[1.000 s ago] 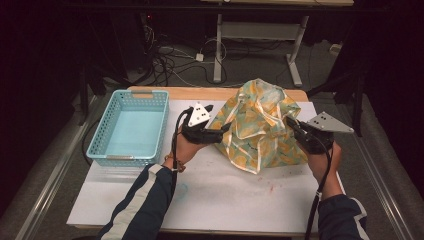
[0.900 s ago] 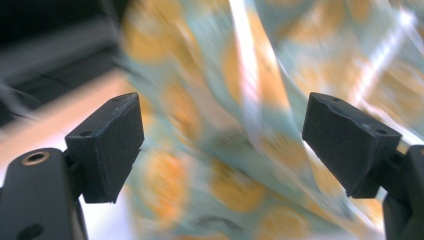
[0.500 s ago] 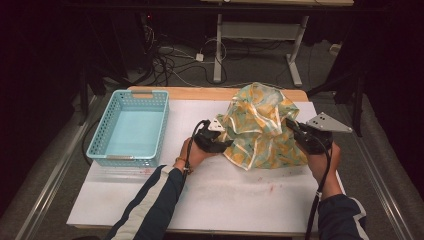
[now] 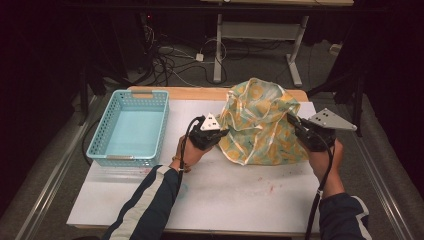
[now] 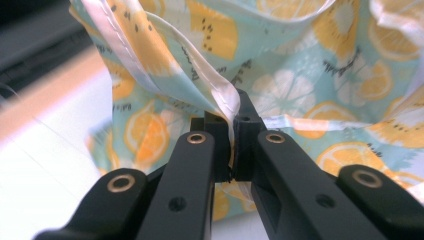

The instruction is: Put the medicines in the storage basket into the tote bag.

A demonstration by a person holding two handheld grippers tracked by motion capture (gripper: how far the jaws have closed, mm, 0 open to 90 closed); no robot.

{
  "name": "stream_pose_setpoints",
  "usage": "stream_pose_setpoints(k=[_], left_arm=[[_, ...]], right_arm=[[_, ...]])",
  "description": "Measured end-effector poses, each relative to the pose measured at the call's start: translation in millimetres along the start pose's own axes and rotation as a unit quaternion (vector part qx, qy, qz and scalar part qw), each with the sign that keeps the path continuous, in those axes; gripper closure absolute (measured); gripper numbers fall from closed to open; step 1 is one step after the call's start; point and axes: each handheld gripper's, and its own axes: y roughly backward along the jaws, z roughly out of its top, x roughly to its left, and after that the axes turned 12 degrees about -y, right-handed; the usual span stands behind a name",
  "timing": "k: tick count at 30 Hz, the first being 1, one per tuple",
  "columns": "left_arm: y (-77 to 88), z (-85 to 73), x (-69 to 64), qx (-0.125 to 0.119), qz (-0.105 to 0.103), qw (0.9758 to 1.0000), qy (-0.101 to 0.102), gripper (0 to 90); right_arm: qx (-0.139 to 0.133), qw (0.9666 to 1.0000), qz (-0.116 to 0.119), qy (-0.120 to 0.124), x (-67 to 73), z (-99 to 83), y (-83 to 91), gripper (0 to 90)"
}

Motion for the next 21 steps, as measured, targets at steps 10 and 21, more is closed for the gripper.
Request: stream_pose_setpoints(k=[10,21], left_arm=[[33.6,30.9,0.2,-0.055,0.044,0.9973,-0.021,87.0],[32.6,27.5,5.3,-0.061,0.057,0.9965,-0.005,82.2]], right_arm=[[-0.061,0.9980,-0.012,0.010,9.0,49.8,26.0,89.3],[-0.089,0.9956,-0.030,-0.001,-0.6,68.5,36.7,89.3]])
